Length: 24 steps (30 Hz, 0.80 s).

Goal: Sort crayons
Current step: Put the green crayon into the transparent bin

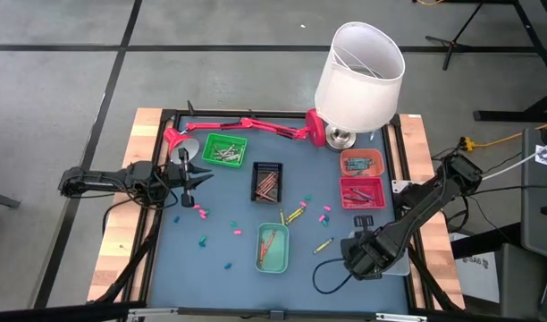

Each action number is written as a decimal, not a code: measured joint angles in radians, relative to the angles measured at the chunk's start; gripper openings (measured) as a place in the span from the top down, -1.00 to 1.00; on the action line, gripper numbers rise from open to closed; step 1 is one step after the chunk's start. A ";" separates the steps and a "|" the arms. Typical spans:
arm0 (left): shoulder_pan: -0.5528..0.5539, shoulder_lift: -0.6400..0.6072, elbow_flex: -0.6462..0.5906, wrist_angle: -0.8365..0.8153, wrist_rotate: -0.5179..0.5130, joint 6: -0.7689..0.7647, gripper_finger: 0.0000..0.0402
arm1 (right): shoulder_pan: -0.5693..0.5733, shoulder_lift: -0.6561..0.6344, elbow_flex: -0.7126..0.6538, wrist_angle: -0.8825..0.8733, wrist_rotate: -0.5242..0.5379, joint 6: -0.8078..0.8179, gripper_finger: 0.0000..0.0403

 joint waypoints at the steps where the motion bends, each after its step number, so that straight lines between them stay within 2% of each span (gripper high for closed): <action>1: 0.000 0.000 0.000 0.000 0.000 0.000 0.74 | 0.000 0.000 0.000 0.000 0.000 -0.001 0.42; 6: 0.000 0.000 0.000 0.000 0.000 0.000 0.74 | 0.000 0.000 0.000 0.001 0.032 -0.024 0.28; 11: 0.000 0.000 0.000 0.000 0.000 0.000 0.74 | 0.000 0.000 0.009 0.000 0.035 -0.122 0.29; 18: 0.000 0.000 0.000 0.000 0.000 0.000 0.74 | 0.000 0.000 0.100 0.002 0.042 -0.270 0.29; 24: 0.000 0.000 0.000 0.000 0.000 0.000 0.74 | 0.000 0.000 0.152 0.086 0.185 -0.352 0.29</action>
